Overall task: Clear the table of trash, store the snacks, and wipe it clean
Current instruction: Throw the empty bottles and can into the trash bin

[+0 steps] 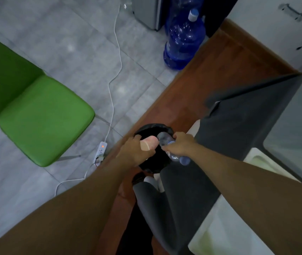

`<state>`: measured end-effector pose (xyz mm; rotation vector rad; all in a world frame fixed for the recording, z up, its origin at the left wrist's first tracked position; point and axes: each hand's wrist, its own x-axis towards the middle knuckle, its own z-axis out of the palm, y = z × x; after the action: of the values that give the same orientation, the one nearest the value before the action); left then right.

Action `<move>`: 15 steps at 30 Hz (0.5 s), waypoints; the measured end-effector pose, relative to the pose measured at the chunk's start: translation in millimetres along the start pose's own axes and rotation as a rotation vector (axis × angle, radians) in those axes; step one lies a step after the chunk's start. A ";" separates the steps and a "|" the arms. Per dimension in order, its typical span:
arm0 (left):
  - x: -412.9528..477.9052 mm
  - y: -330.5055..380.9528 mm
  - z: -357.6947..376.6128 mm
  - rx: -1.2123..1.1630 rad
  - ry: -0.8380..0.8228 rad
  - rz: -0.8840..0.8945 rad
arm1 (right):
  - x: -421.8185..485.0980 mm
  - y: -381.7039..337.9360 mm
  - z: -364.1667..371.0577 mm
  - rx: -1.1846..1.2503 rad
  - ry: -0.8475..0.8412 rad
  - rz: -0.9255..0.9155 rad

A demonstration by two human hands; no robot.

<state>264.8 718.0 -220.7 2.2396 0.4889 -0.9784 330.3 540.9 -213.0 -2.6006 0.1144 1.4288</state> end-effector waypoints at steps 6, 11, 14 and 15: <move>15.5 -4.9 -2.5 0.064 -0.099 0.086 | 13.2 6.6 4.8 0.034 -0.001 -0.018; 15.5 -4.9 -28.3 0.156 -0.031 0.145 | -9.3 4.2 -20.7 0.116 0.045 -0.093; -10.7 21.2 -61.7 0.252 0.027 0.185 | -35.1 1.8 -43.4 0.188 0.126 -0.147; -20.3 29.8 -72.0 0.280 0.047 0.204 | -44.3 1.0 -51.0 0.186 0.147 -0.163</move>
<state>305.1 743.8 -155.9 2.5067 0.1441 -0.9362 348.7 529.7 -149.0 -2.4960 0.0503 1.1168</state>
